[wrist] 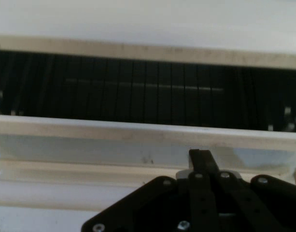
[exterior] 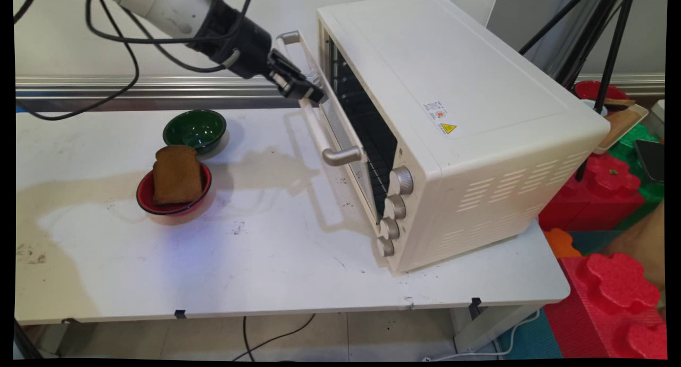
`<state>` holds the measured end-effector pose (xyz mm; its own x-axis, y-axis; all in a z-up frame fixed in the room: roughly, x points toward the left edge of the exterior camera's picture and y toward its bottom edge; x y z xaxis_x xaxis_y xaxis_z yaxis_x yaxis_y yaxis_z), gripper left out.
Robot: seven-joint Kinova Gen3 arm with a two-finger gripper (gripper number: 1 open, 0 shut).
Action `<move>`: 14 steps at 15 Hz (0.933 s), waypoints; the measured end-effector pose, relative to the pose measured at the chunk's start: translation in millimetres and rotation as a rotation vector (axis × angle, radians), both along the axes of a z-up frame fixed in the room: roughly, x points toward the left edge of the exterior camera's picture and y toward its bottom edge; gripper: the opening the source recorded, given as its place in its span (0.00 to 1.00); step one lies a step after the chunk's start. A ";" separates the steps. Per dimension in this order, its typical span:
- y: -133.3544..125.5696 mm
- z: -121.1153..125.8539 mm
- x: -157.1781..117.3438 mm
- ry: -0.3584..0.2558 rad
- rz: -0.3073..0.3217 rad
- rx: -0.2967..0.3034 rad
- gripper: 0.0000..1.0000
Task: Open the oven
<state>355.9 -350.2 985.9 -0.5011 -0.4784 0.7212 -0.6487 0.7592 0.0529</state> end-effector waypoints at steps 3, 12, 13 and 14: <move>11.1 -4.9 9.4 -0.014 -0.003 0.017 0.00; 44.4 -36.8 37.8 -0.068 -0.025 0.075 0.00; 47.4 -41.4 40.4 -0.074 -0.028 0.080 0.00; 50.1 -47.0 42.9 -0.081 -0.031 0.085 0.00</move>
<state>398.8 -300.1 939.0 -0.5716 -0.5191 0.6354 -0.6295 0.7742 0.0661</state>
